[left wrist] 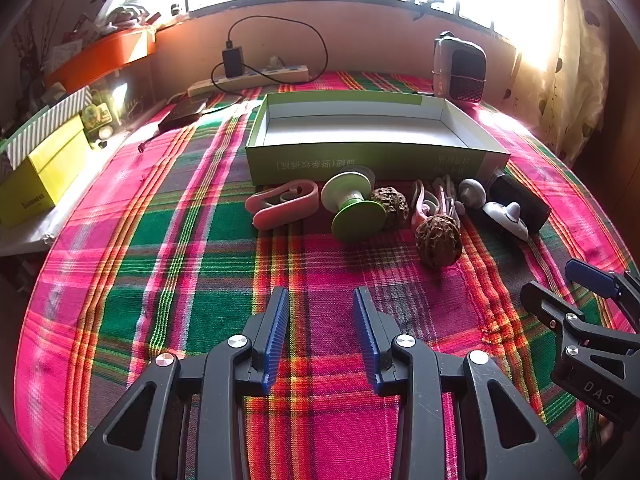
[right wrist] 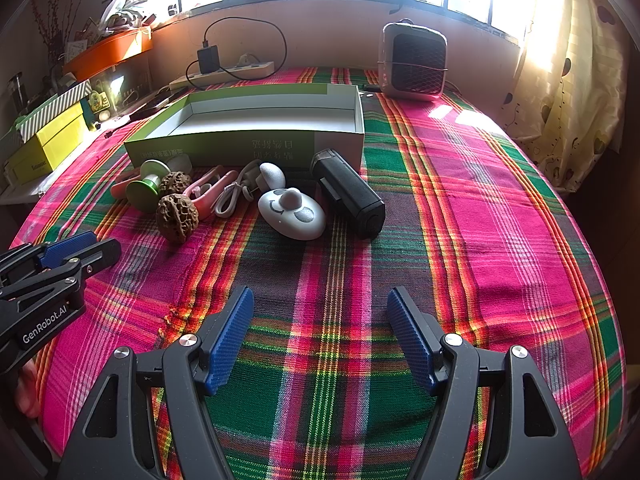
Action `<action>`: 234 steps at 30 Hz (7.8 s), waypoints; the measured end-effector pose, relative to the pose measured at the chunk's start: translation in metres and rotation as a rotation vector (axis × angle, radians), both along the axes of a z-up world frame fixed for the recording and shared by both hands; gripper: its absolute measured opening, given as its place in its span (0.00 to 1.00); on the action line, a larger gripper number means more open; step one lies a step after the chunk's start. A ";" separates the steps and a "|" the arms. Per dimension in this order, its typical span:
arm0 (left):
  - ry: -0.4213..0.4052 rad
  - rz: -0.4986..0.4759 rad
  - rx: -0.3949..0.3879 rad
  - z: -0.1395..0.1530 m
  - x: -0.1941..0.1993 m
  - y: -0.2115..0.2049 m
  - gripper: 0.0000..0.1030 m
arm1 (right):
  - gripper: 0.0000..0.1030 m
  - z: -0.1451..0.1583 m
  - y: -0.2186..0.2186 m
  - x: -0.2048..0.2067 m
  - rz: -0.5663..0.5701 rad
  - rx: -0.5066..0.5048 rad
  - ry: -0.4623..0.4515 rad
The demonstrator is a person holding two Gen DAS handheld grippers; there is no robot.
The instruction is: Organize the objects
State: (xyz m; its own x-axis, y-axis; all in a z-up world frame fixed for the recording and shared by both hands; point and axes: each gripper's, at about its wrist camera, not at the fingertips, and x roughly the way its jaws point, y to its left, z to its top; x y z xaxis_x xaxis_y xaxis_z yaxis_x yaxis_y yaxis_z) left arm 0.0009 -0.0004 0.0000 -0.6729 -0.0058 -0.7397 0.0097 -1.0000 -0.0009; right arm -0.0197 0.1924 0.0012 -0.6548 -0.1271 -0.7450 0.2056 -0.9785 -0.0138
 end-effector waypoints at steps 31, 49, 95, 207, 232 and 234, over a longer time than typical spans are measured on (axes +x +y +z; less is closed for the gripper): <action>-0.036 -0.127 0.093 0.006 -0.008 -0.018 0.31 | 0.68 0.007 0.022 -0.015 0.040 0.033 -0.034; -0.044 -0.165 0.204 0.022 -0.044 -0.013 0.34 | 0.68 0.005 0.021 -0.056 0.129 0.071 -0.081; -0.121 -0.077 0.138 0.009 -0.077 -0.011 0.34 | 0.39 0.007 0.026 -0.097 0.153 0.016 -0.079; -0.142 -0.102 0.032 0.011 -0.227 -0.011 0.28 | 0.24 0.013 -0.032 -0.238 0.070 0.003 -0.124; -0.121 -0.107 0.064 0.018 -0.222 -0.015 0.29 | 0.41 0.020 -0.030 -0.230 0.052 -0.022 -0.069; -0.113 -0.106 0.065 0.020 -0.220 -0.015 0.29 | 0.41 0.022 -0.030 -0.228 0.048 -0.024 -0.064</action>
